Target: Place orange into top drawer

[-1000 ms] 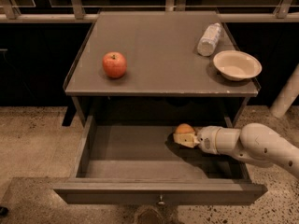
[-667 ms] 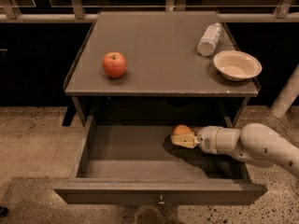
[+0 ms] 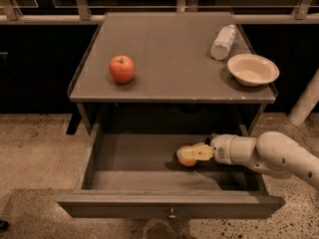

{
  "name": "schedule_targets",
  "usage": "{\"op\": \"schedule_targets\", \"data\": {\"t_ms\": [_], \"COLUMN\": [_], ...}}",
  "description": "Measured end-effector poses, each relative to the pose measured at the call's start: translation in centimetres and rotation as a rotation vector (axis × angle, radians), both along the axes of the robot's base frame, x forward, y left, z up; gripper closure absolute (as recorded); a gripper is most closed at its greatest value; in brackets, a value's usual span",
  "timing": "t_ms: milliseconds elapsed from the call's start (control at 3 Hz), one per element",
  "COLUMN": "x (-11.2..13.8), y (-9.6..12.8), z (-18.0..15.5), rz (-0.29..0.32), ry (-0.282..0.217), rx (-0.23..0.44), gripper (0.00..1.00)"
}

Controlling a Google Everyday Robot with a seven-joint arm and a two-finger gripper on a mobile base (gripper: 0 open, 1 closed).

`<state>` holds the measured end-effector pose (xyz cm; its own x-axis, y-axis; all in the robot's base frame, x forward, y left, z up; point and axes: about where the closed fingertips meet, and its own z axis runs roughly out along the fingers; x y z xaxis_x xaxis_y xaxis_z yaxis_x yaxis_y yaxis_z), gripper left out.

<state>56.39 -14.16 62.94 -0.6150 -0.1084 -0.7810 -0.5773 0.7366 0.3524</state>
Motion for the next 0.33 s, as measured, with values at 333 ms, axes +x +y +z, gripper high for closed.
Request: {"op": "schedule_targets", "data": {"t_ms": [333], "x": [0.00], "y": [0.00], "z": [0.00], "rz": [0.000], "ry": [0.000], "rx": [0.000], "gripper": [0.00]}}
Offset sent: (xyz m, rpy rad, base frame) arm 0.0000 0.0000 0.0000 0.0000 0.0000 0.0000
